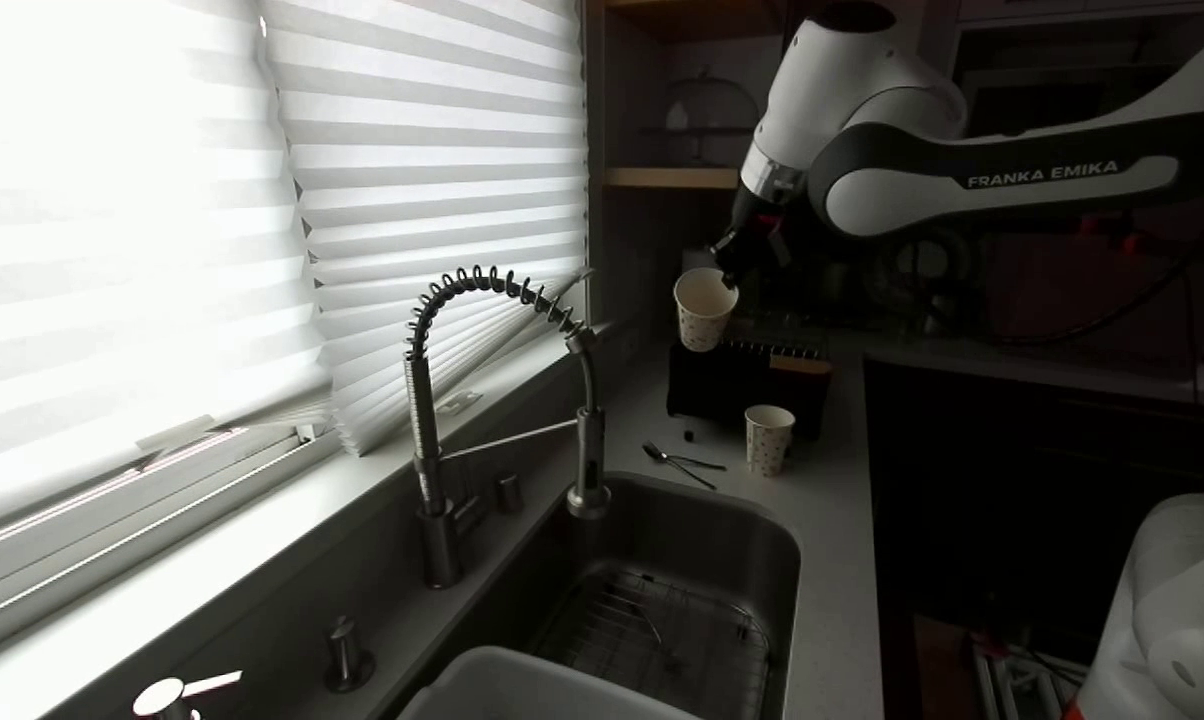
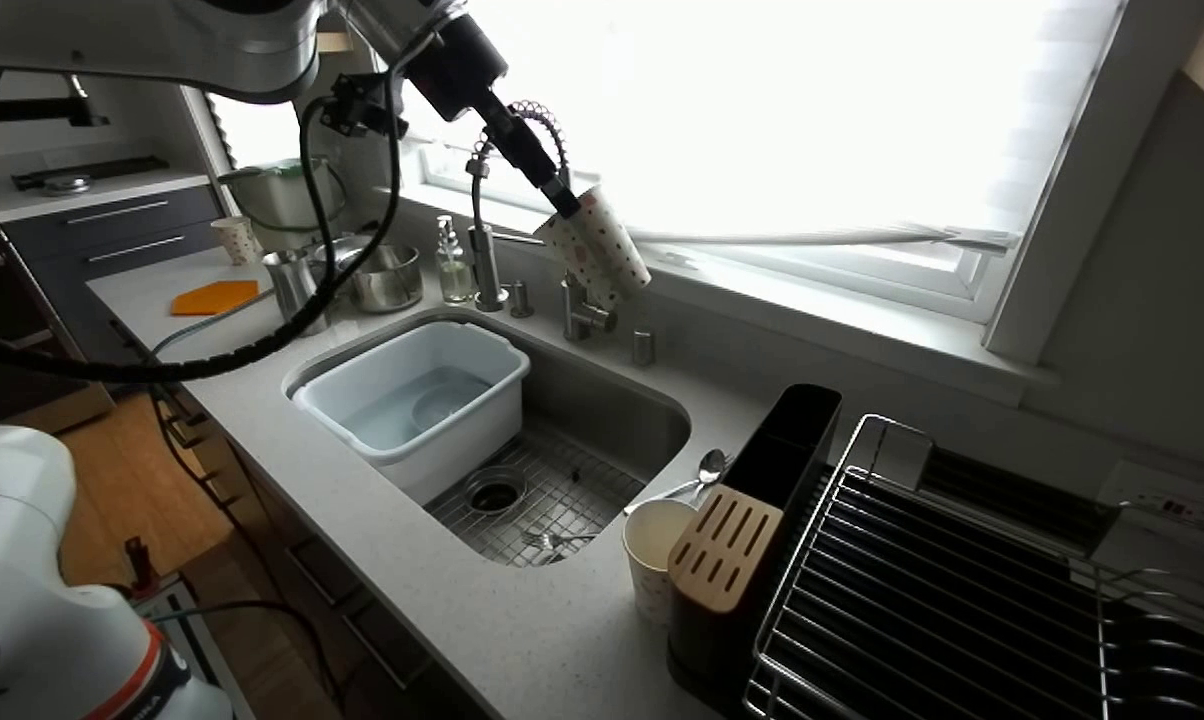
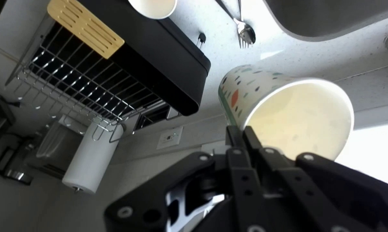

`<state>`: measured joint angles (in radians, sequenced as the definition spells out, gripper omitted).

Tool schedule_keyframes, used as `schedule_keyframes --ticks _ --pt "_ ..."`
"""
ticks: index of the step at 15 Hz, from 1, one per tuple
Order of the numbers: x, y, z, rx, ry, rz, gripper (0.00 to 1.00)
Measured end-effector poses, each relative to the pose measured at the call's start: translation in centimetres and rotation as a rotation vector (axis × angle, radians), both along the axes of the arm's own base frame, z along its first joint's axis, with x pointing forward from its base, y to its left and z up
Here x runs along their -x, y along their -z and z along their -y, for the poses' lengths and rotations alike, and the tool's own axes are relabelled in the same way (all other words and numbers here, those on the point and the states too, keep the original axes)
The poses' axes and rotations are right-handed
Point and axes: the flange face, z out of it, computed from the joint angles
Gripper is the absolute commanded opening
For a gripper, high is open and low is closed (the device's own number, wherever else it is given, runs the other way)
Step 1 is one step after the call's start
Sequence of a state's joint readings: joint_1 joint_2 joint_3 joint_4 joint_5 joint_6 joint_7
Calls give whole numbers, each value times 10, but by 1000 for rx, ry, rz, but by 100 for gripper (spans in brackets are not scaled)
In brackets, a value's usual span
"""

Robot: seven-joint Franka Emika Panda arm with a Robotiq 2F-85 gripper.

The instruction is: Pour the water out of the cup

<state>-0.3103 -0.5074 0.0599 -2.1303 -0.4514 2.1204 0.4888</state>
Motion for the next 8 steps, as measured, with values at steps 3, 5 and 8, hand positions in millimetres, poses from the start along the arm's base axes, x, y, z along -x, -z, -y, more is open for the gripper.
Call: schedule_keyframes --ticks 3,5,8 --pt "-3 -3 -10 39 -40 25 5" --pt "-4 -2 -10 42 -44 26 5" --pt "-3 -1 -11 43 -46 25 1"
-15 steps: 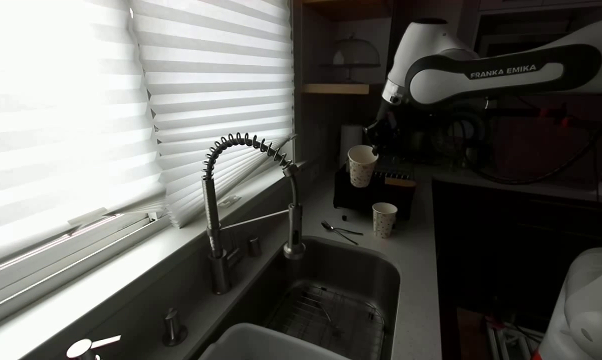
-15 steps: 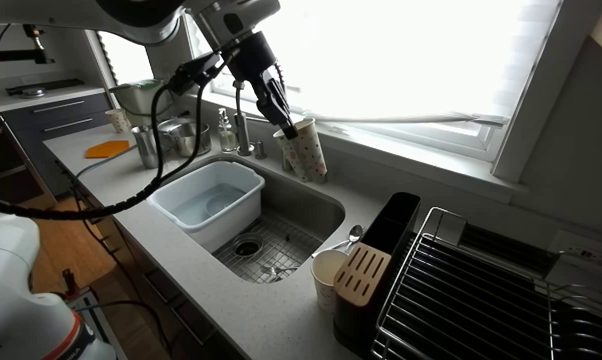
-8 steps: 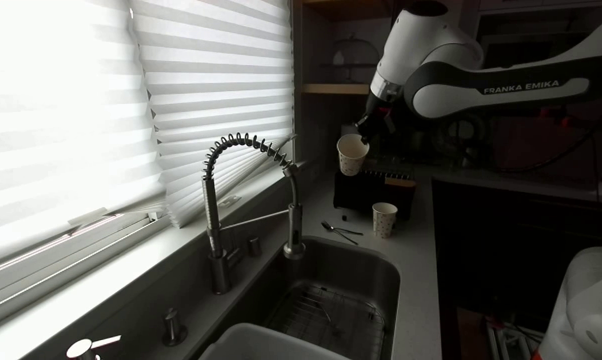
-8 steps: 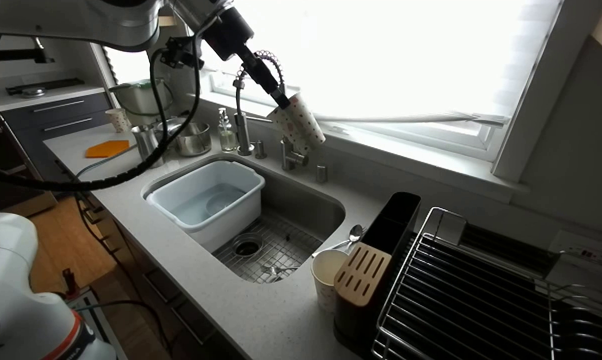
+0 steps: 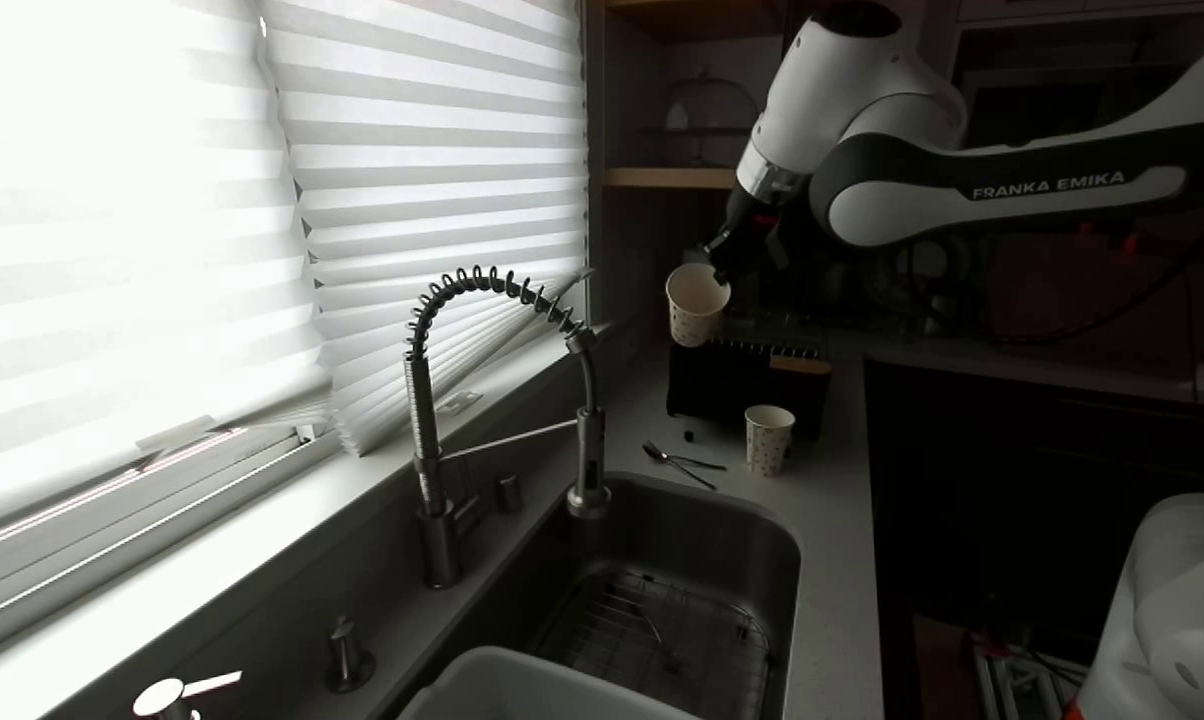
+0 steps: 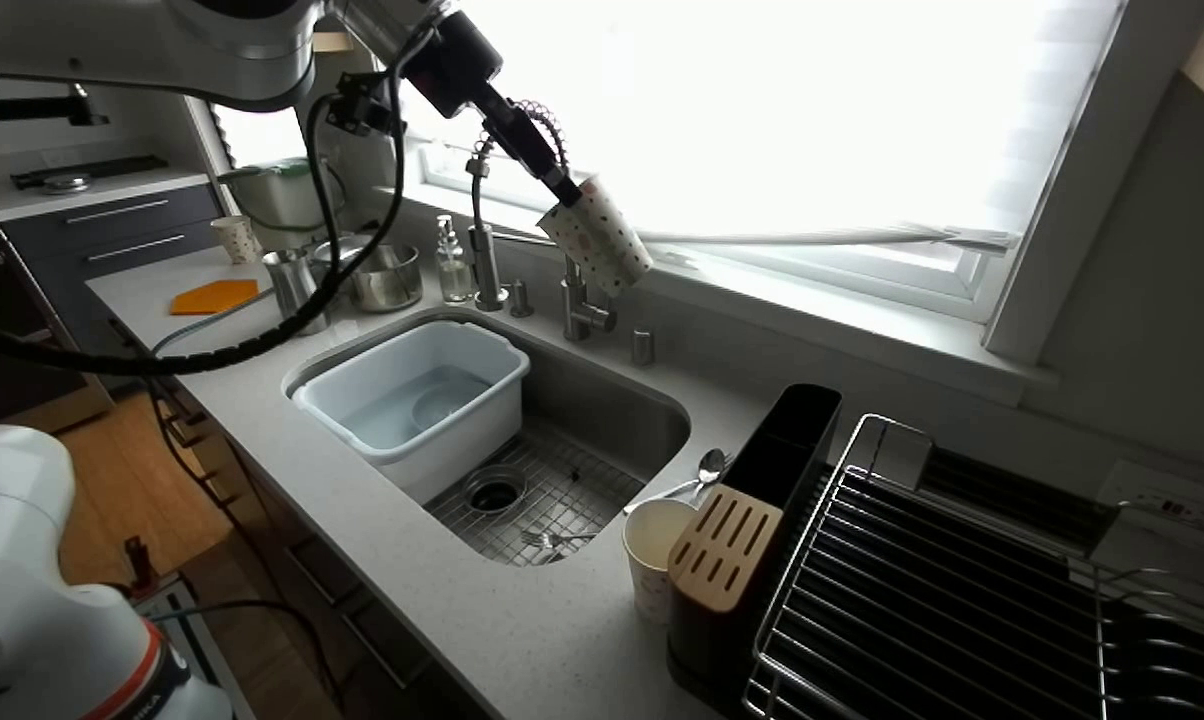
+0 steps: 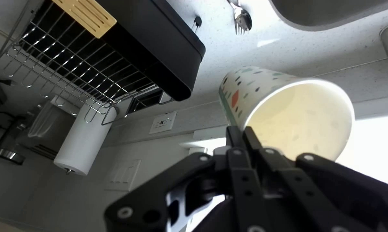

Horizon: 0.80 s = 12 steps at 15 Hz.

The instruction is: Pour the water out of the cup

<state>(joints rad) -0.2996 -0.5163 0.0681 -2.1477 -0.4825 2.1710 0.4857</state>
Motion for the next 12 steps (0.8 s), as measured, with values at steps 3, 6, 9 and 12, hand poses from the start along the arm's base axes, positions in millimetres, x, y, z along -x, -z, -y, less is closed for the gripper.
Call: schedule_keyframes --ticks 3,6,9,12 --pt "0 0 -1 37 -12 -21 1" --pt "-3 1 -12 173 -46 -90 1" --pt "-8 1 -28 324 -85 -140 1" --pt "-14 1 -44 463 -133 -170 1"
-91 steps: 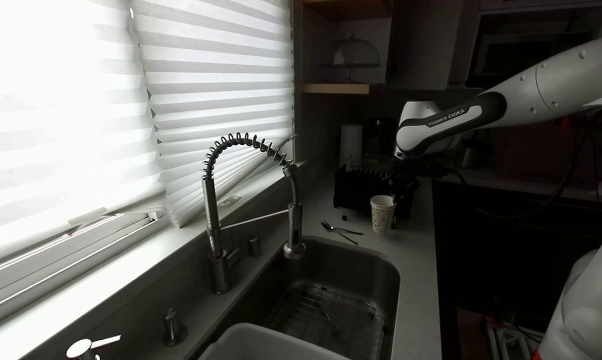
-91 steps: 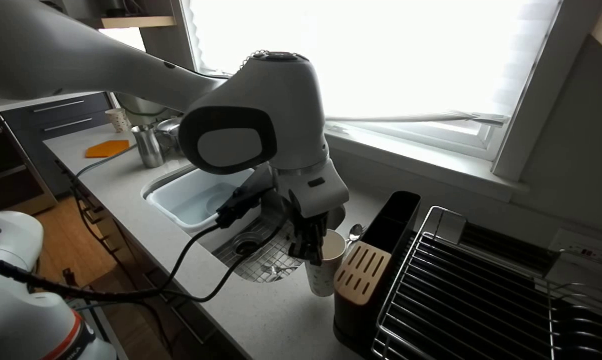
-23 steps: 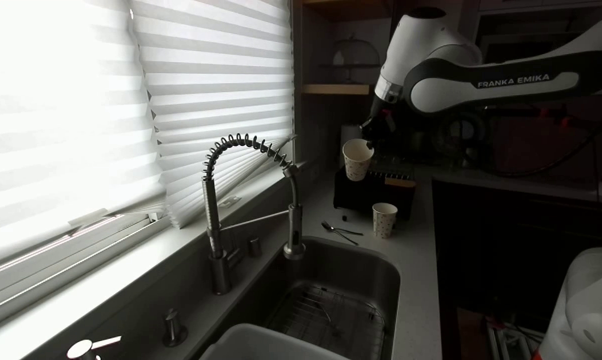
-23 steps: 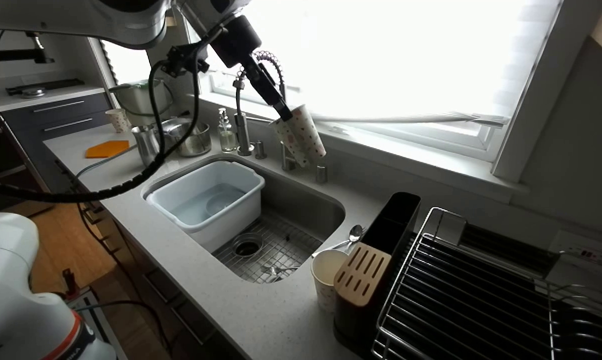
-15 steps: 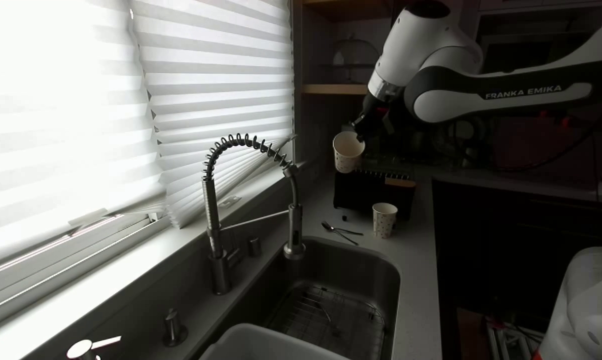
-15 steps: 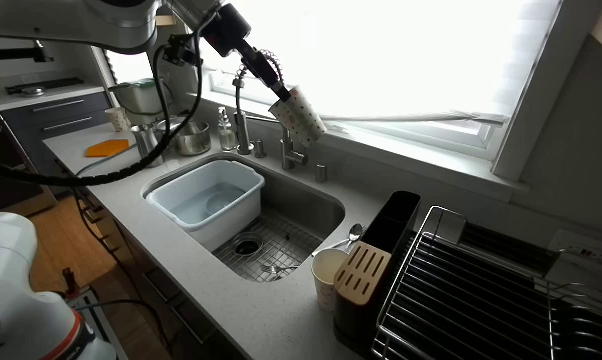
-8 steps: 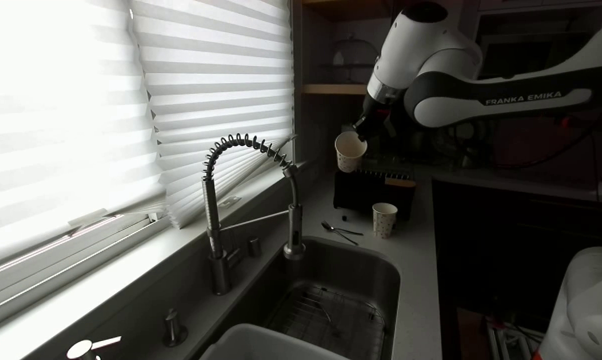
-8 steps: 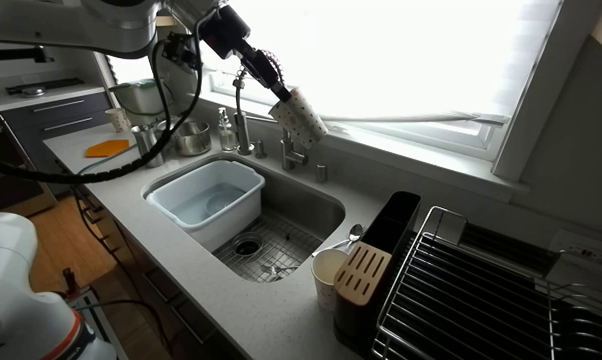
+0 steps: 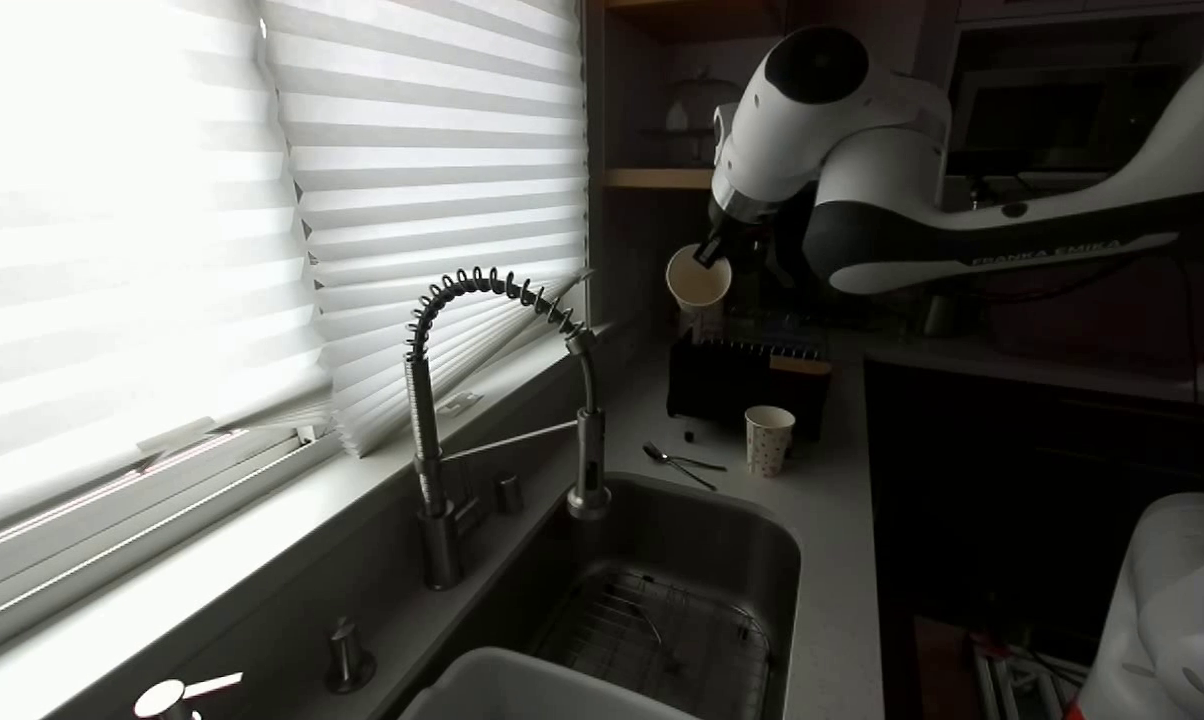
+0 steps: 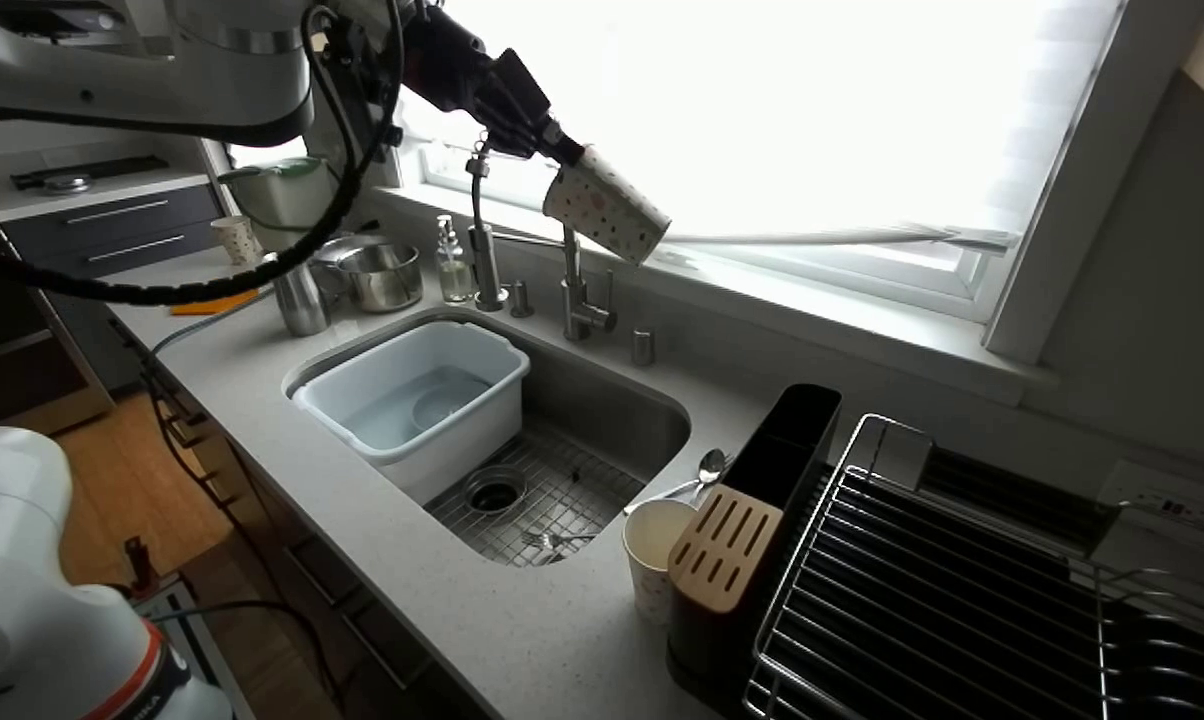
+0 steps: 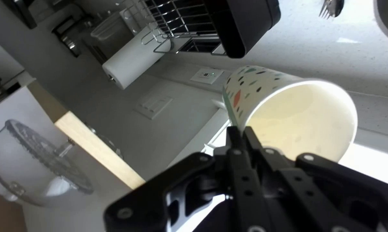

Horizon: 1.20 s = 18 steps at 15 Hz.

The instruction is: Pour the water out of the cup

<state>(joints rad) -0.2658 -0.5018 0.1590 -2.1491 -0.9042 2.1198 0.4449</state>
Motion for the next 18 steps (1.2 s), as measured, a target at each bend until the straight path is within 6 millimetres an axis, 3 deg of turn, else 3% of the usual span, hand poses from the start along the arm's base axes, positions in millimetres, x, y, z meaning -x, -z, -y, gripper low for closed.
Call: schedule_keyframes --ticks 7,18 --pt "-11 9 -36 247 -114 -65 1" --pt "-13 25 -66 517 -193 -182 1"
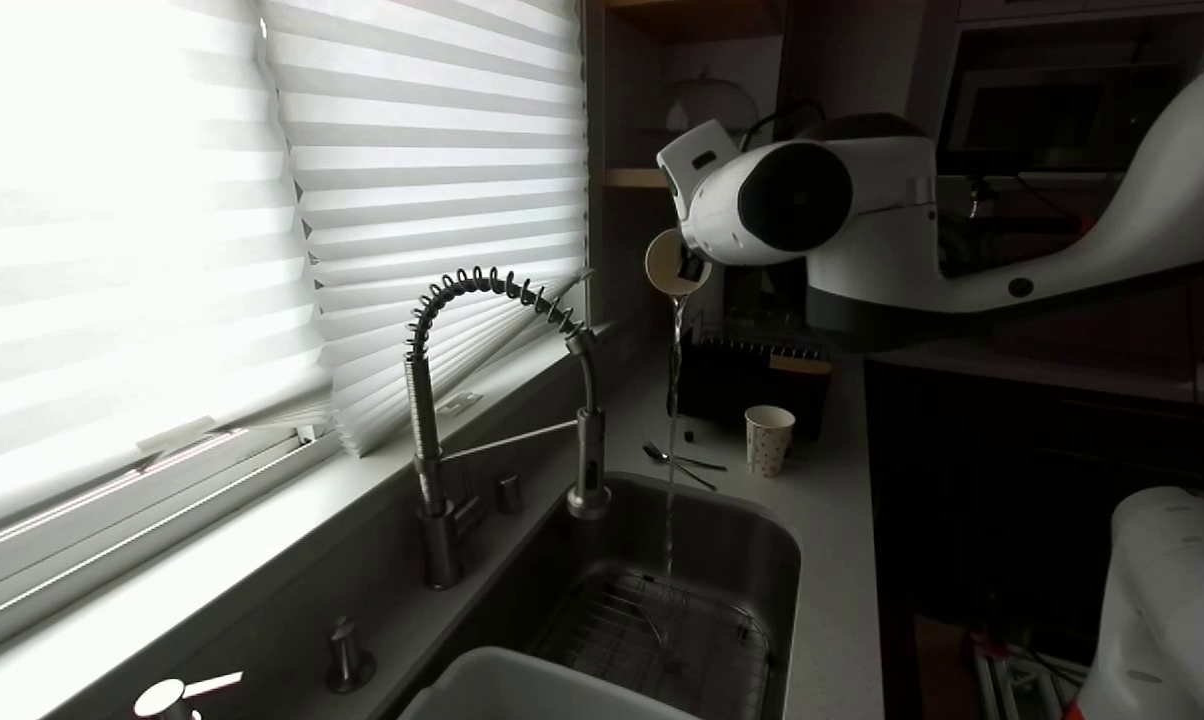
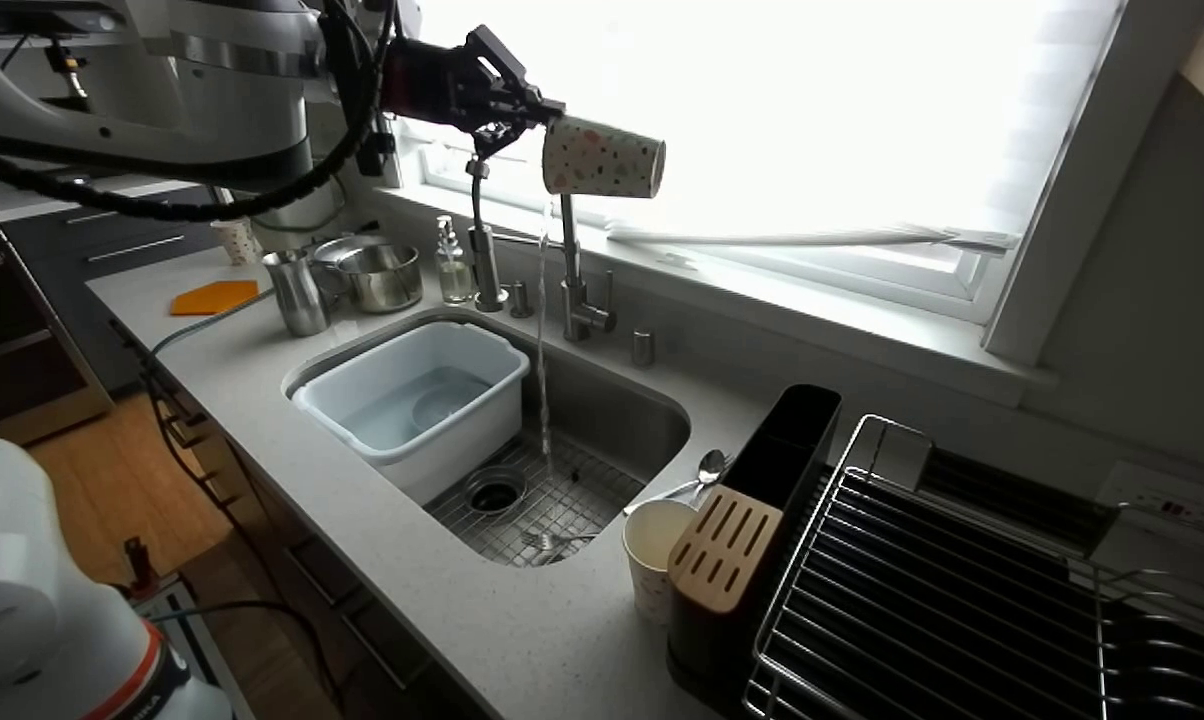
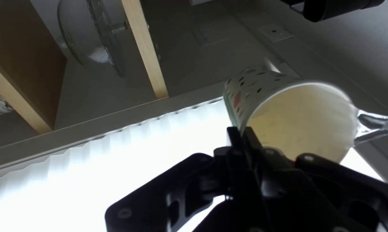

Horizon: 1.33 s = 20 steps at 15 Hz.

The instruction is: Pour the water out of the cup

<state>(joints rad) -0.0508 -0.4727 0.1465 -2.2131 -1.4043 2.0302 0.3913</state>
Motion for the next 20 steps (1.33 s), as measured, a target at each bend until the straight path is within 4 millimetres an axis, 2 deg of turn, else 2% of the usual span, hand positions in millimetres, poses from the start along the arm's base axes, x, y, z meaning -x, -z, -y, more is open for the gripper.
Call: schedule_keyframes --ticks 7,12,20 --pt "-1 -2 -1 156 -43 -45 1" --pt "-3 -12 2 328 -68 -44 1" --pt "-4 -13 2 377 -98 -45 1"
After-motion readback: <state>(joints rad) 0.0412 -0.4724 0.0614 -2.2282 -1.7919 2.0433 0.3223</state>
